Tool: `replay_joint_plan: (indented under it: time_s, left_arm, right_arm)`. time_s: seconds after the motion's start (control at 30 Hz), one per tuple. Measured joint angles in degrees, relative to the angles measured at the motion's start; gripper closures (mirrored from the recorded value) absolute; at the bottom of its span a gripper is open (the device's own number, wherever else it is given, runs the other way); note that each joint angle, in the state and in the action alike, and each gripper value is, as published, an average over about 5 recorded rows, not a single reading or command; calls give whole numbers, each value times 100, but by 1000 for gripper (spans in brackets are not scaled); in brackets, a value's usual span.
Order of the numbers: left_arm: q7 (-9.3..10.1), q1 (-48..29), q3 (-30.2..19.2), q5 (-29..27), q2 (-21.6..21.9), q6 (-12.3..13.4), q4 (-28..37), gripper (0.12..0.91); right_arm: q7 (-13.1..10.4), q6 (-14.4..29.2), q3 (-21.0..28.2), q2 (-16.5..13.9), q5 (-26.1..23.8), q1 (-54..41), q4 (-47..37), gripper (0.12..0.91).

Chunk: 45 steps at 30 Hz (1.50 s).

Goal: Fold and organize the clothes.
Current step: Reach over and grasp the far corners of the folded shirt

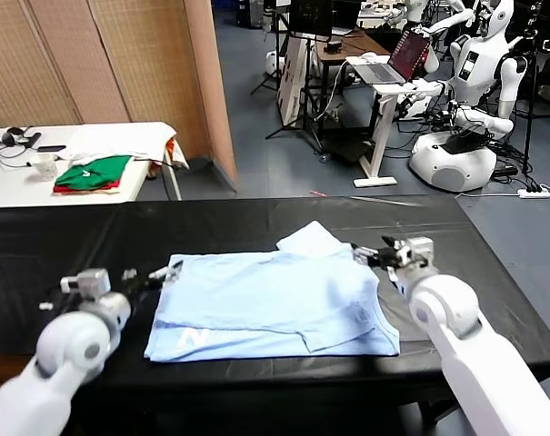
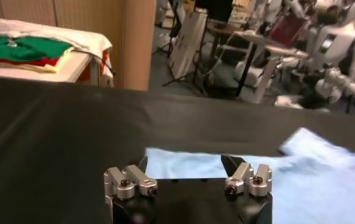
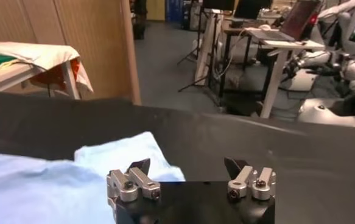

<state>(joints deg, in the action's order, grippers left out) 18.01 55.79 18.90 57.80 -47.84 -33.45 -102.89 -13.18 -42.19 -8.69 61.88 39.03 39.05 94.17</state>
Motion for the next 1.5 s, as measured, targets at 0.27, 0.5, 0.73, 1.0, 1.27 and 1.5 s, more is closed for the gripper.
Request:
replay_joint_plan:
  time_s: [0.27, 0.5, 0.73, 1.0, 1.27, 1.5]
  left_arm:
    - [-57, -1005, -715, -60, -48, -236, 938, 123]
    - [-107, -1248, -908, -97, -116, -364, 1380, 123]
    - [-181, -1256, -942, -98, -150, -387, 1547, 123]
    - [-199, -1223, -975, -104, -174, -420, 1536, 165]
    - [-197, -1093, -972, -143, -152, -416, 1449, 442]
    - [-278, -981, -963, -207, -118, -398, 1372, 796]
  right_arm:
    - [36, 0, 370, 363, -187, -572, -821, 118]
    - [133, 0, 485, 529, -338, -751, -1287, 118]
    - [215, 0, 573, 670, -400, -860, -1644, 118]
    - [280, 1, 637, 726, -504, -818, -1756, 174]
    - [392, 13, 658, 755, -568, -813, -1858, 355]
    - [420, 15, 652, 796, -576, -829, -1940, 755]
